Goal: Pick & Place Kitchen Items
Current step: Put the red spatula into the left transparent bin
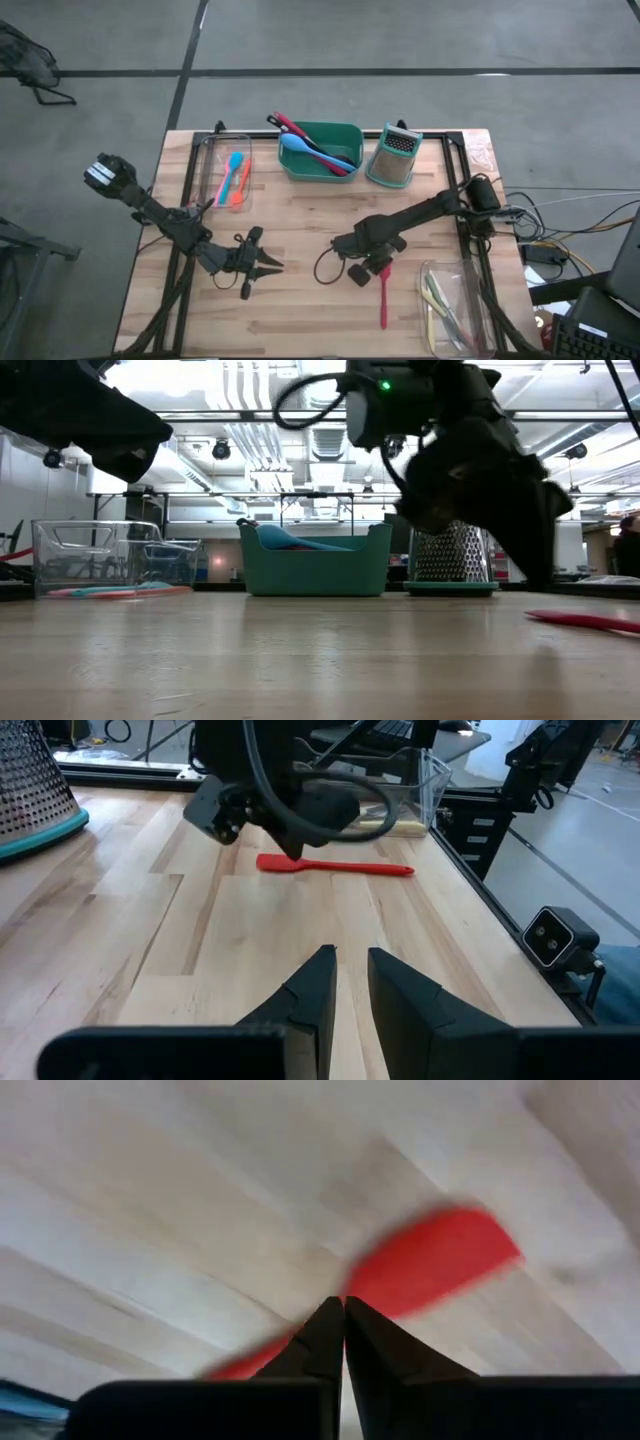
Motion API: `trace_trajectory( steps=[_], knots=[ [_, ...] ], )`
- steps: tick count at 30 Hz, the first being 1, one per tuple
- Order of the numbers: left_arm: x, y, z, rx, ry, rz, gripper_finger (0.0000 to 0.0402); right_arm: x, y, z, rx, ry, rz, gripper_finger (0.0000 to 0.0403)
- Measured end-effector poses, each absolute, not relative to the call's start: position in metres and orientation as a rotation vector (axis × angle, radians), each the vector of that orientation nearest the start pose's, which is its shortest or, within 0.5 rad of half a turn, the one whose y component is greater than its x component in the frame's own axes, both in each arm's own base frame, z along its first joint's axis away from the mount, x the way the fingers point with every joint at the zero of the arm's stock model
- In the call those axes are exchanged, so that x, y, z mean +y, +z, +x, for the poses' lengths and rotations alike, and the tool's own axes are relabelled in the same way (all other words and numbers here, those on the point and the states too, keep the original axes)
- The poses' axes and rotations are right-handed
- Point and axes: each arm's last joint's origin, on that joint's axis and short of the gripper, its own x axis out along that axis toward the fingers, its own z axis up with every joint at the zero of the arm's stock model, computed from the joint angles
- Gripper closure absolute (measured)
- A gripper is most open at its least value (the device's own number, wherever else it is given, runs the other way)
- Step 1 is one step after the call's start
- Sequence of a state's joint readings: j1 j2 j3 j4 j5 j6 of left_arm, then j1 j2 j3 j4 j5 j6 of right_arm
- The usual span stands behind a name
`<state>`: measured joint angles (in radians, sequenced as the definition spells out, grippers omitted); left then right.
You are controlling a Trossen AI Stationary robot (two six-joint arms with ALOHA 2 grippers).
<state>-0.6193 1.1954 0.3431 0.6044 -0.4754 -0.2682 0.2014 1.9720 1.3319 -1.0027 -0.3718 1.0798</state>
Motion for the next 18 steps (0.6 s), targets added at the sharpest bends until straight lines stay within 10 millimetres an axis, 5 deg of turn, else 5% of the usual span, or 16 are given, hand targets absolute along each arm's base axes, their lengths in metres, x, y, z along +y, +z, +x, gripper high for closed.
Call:
trace_trajectory(
  steps=[7, 18],
  knots=[
    [-0.117, 0.181, 0.187, 0.229, -0.114, -0.14, 0.0335, 0.077, 0.155, 0.325, 1.836, -0.596, 0.916, 0.0345],
    [-0.117, 0.181, 0.187, 0.23, -0.113, -0.153, 0.0335, 0.07, 0.151, 0.325, 1.829, -0.657, 0.968, 0.0172]
  ],
)
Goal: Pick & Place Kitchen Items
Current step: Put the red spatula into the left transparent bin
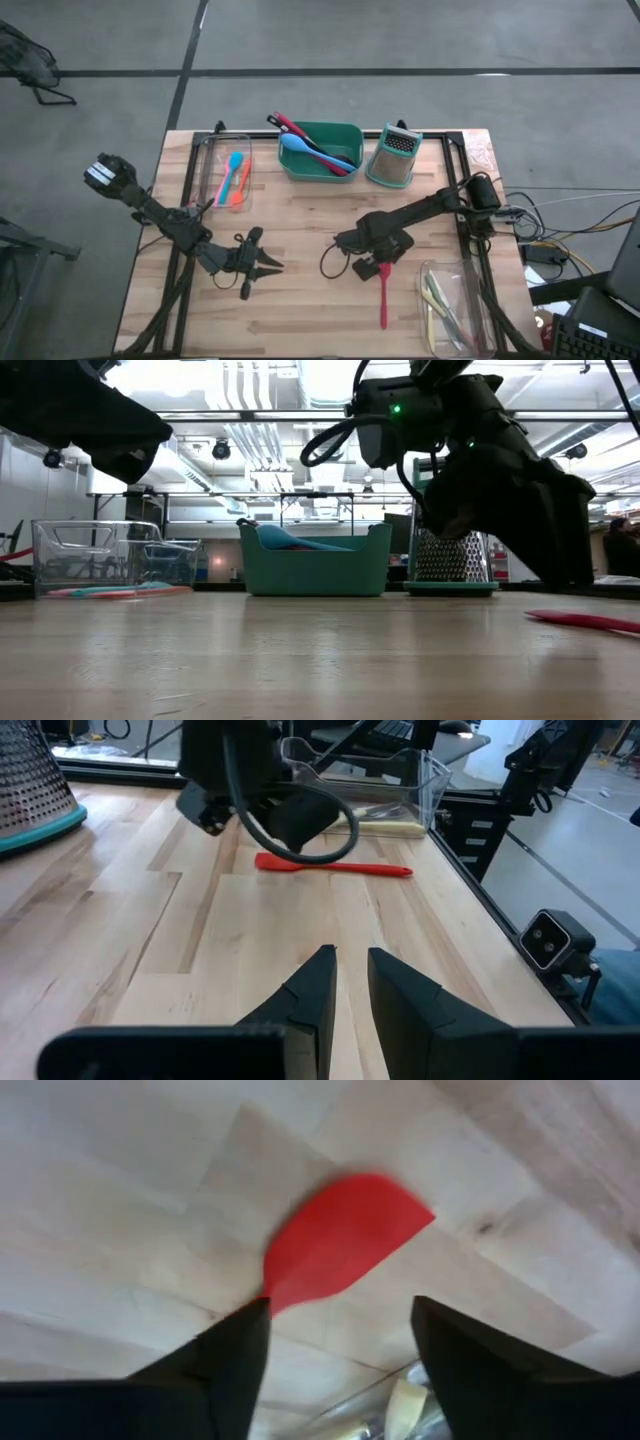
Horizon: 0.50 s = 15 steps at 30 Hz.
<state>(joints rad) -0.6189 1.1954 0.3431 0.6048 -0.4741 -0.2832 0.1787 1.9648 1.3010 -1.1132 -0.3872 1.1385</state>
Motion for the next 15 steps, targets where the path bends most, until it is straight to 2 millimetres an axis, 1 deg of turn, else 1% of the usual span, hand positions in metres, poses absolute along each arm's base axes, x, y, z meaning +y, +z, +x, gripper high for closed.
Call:
trace_trajectory(
  steps=[3, 6, 9, 15],
  knots=[
    [-0.118, 0.181, 0.187, 0.235, -0.125, -0.158, 0.0335, 0.067, 0.148, 0.326, 1.805, -0.697, 0.99, 0.0131],
    [-0.118, 0.181, 0.186, 0.237, -0.128, -0.157, 0.0335, 0.067, 0.143, 0.327, 1.783, -0.696, 1.02, 0.0104],
    [-0.118, 0.18, 0.186, 0.238, -0.128, -0.157, 0.0335, 0.067, 0.137, 0.328, 1.75, -0.665, 1.043, 0.009],
    [-0.118, 0.18, 0.186, 0.24, -0.128, -0.155, 0.0335, 0.064, 0.123, 0.313, 1.796, -0.723, 1.05, 0.008]
  ],
)
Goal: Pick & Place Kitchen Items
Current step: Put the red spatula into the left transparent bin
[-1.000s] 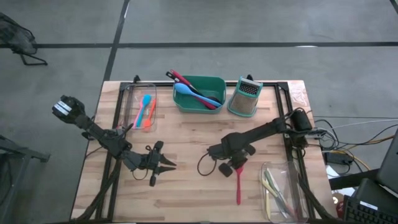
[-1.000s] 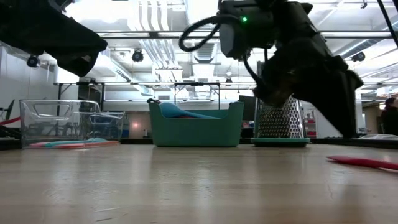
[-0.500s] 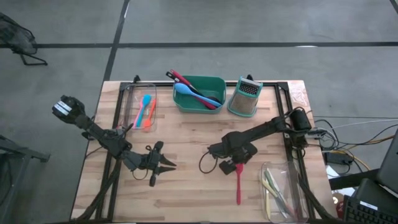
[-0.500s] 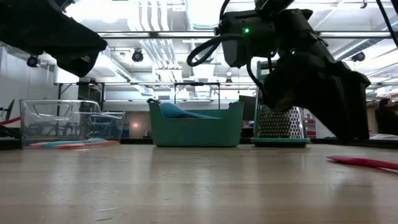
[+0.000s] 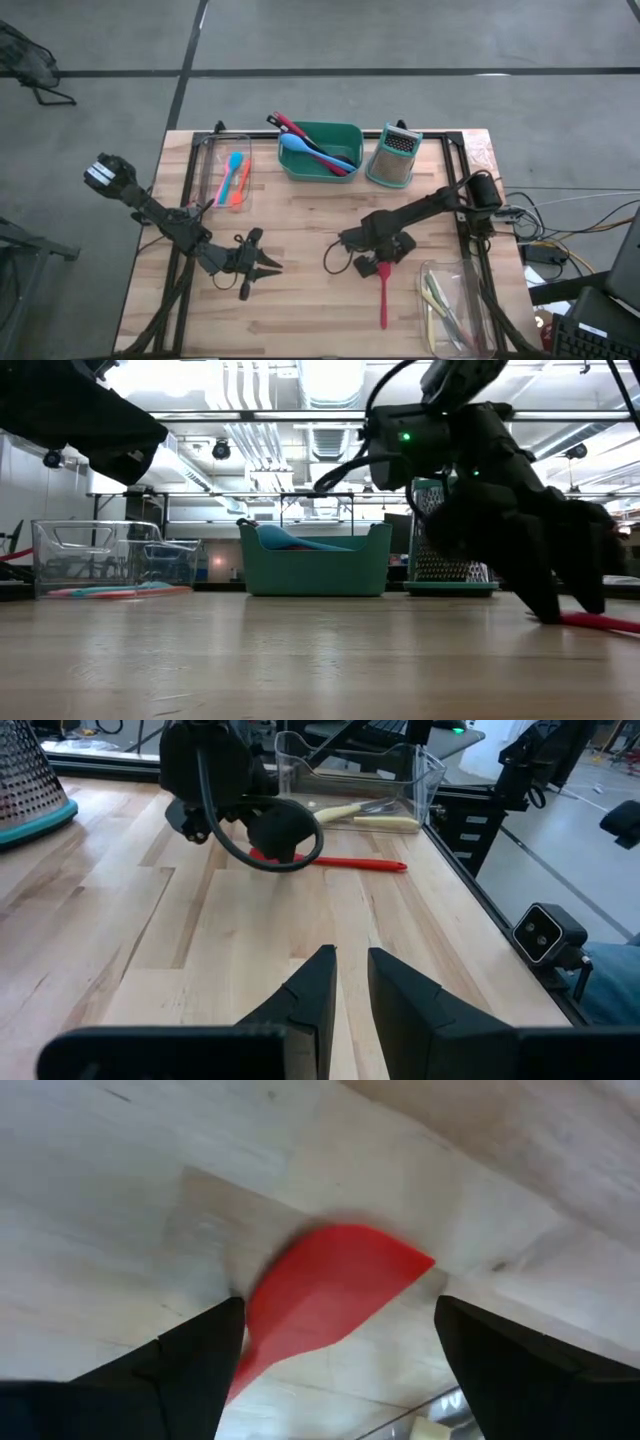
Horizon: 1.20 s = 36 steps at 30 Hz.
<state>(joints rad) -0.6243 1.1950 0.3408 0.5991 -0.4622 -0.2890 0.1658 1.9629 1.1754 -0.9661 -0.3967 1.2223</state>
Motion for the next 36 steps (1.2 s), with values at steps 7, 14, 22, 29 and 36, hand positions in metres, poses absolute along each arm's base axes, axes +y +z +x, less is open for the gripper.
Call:
trace_trajectory(
  steps=[7, 14, 22, 29, 36],
  knots=[
    [-0.118, 0.18, 0.186, 0.239, -0.127, -0.155, 0.0335, 0.064, 0.11, 0.309, 1.754, -0.709, 1.111, 0.0115],
    [-0.118, 0.18, 0.186, 0.24, -0.127, -0.154, 0.0335, 0.063, 0.103, 0.304, 1.752, -0.735, 1.133, 0.0199],
    [-0.118, 0.18, 0.186, 0.241, -0.127, -0.154, 0.0335, 0.064, 0.108, 0.311, 1.731, -0.651, 1.082, 0.0322],
    [-0.118, 0.18, 0.186, 0.241, -0.126, -0.154, 0.0335, 0.069, 0.124, 0.334, 1.645, -0.517, 1.035, 0.0367],
    [-0.118, 0.179, 0.186, 0.245, -0.125, -0.153, 0.0335, 0.074, 0.16, 0.372, 1.427, -0.384, 0.941, 0.0385]
  ],
)
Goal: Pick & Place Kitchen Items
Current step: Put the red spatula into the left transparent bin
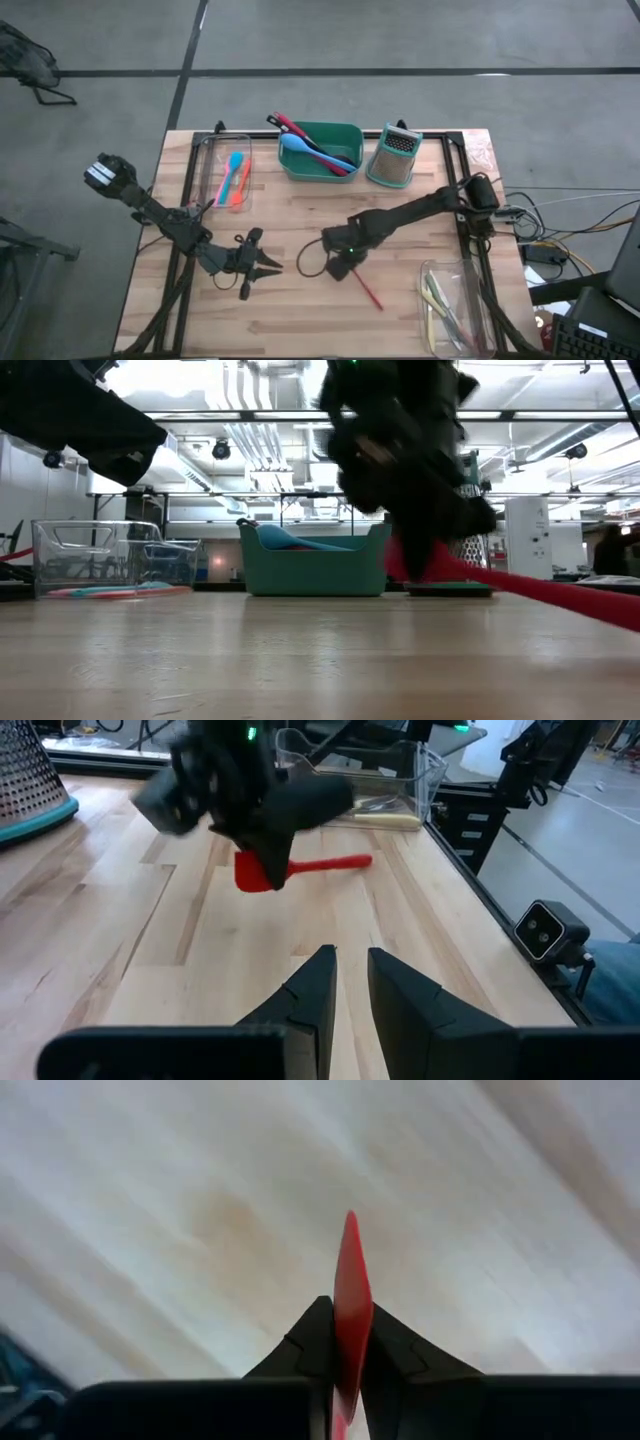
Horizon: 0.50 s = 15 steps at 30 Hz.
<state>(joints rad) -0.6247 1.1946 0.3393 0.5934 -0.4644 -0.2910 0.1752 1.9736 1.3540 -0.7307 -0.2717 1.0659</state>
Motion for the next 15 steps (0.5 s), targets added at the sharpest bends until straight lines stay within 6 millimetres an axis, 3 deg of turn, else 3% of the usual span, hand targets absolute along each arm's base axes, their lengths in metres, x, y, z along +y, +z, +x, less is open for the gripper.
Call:
trace_trajectory(
  steps=[5, 15],
  knots=[
    [-0.117, 0.176, 0.185, 0.271, -0.108, -0.134, 0.0335, 0.078, 0.193, 0.392, 1.274, -0.304, 0.79, 0.0384],
    [-0.117, 0.192, 0.191, 0.152, -0.058, -0.168, 0.0334, 0.108, 0.269, 0.422, 0.878, -0.153, 0.432, 0.0384]
  ],
)
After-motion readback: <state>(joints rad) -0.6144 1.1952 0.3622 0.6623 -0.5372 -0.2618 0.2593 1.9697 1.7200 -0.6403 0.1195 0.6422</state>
